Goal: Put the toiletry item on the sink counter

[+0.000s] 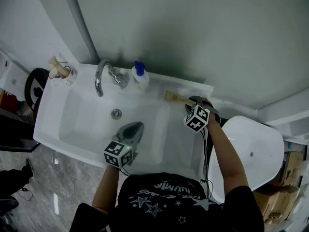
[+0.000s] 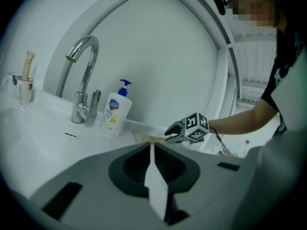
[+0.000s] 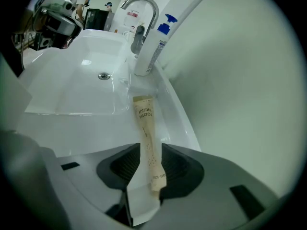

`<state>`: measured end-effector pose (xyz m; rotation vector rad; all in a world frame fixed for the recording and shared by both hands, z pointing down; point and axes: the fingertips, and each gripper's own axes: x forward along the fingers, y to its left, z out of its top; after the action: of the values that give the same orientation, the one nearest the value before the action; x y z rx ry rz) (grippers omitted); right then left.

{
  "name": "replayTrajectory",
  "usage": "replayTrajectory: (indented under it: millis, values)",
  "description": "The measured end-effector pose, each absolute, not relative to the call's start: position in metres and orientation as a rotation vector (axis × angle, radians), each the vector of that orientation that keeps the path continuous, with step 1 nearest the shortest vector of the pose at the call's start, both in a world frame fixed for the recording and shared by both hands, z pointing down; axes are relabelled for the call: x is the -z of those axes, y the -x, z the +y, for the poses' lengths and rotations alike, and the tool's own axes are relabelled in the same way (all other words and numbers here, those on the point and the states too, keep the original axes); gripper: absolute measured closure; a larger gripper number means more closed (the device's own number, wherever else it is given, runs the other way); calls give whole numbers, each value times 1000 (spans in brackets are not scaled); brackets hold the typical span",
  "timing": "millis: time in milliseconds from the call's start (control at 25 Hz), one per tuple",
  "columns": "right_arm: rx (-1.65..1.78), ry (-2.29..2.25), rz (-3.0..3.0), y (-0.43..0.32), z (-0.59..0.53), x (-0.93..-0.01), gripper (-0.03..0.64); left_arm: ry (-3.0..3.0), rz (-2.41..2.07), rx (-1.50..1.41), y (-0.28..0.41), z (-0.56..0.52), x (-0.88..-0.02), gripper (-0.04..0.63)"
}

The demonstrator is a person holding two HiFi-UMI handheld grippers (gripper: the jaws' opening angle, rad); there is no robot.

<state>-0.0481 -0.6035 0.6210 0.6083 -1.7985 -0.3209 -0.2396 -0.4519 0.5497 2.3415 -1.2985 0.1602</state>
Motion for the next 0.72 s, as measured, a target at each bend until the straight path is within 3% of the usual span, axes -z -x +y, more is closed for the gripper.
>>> replayTrajectory:
  millis: [720]
  values:
    - [291, -732, -1929, 33, -534, -574, 471, -2385, -1313, -161, 216, -398, -526, 563]
